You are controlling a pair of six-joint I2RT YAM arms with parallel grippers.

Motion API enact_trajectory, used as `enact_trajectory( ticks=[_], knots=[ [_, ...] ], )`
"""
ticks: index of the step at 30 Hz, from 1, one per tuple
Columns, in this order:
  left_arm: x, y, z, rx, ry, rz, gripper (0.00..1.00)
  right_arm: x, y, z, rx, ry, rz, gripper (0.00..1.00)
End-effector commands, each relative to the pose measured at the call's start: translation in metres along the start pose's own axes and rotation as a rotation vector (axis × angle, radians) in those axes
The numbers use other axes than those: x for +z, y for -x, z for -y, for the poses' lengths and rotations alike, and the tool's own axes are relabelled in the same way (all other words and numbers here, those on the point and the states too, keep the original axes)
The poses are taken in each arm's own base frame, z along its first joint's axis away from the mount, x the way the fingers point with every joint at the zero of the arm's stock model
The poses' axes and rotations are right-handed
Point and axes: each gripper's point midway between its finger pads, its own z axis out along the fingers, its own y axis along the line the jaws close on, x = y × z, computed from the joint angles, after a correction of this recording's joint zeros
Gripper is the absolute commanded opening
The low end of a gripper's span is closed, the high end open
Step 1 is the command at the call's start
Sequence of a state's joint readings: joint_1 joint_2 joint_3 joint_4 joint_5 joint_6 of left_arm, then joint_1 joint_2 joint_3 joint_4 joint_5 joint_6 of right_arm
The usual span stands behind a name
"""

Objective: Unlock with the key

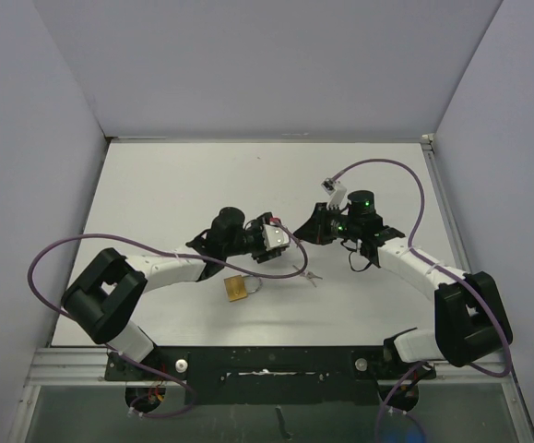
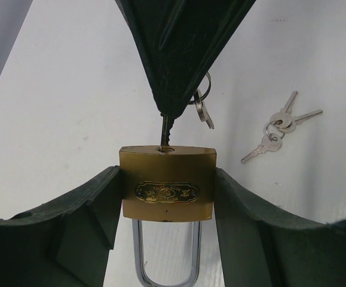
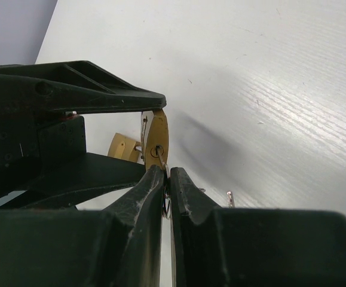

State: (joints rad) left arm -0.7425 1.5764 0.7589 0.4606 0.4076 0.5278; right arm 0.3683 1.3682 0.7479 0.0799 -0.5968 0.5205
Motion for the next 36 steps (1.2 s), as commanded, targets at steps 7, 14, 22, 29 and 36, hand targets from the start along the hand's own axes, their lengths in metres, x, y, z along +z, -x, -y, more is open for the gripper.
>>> enact_trajectory(
  ticks=[7,14,22,29,36],
  knots=[
    [-0.002,0.095,-0.046,0.144,0.087,0.215,0.00,-0.005,0.005,-0.014,-0.129,-0.020,-0.028,0.00],
    [0.000,0.093,-0.036,0.236,0.128,0.245,0.00,0.005,0.000,-0.023,-0.084,0.012,-0.059,0.00],
    [-0.009,0.098,-0.038,0.236,0.197,0.303,0.00,0.017,-0.005,-0.023,-0.031,0.038,-0.063,0.00],
    [-0.010,0.102,-0.041,0.218,0.197,0.294,0.00,0.018,-0.005,-0.025,-0.049,0.033,-0.066,0.00],
    [-0.005,0.087,-0.041,0.152,0.198,0.241,0.00,0.014,0.003,-0.027,-0.051,0.020,-0.039,0.18]
  ],
)
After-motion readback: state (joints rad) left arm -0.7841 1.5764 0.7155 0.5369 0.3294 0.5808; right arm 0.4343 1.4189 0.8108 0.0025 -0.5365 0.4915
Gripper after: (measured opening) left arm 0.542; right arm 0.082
